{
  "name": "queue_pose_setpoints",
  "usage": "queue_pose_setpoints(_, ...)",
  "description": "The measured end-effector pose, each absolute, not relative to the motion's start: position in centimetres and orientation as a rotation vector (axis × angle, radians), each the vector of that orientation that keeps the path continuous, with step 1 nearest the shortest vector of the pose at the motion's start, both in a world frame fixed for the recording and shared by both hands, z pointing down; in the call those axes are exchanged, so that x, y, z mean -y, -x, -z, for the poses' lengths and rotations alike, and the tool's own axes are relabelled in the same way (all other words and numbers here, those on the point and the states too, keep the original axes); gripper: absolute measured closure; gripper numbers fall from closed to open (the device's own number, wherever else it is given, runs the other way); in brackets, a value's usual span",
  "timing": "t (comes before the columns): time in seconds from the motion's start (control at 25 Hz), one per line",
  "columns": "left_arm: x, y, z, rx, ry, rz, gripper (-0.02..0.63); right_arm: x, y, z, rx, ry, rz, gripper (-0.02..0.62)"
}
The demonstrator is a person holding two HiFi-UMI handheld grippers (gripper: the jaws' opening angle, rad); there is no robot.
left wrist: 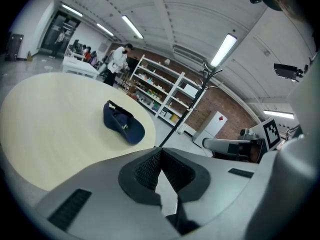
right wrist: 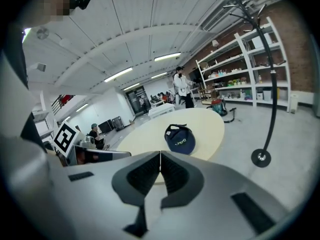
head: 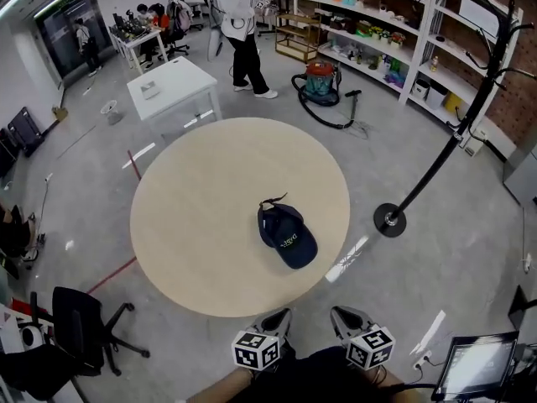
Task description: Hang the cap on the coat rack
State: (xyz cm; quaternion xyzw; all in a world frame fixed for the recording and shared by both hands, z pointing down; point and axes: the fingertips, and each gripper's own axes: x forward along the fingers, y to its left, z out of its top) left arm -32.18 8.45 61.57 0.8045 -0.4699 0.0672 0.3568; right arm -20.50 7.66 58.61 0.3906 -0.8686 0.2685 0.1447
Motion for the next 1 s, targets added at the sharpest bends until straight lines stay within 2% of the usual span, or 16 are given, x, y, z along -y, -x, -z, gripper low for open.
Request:
queue_pose_setpoints(0.4,-2.7,34.5,-61.5,1.233,-2.011,-0.097,0.603,-0.6,20.1,-58.6,2.513,-1.182,-0.879,0.591)
queue_pose_setpoints(1.0,5.5,33.5,-62.4,1.516,-1.786,-0.143,0.603,11.4,22.9,-61.8,2.59,-0.688,-0.854,0.581)
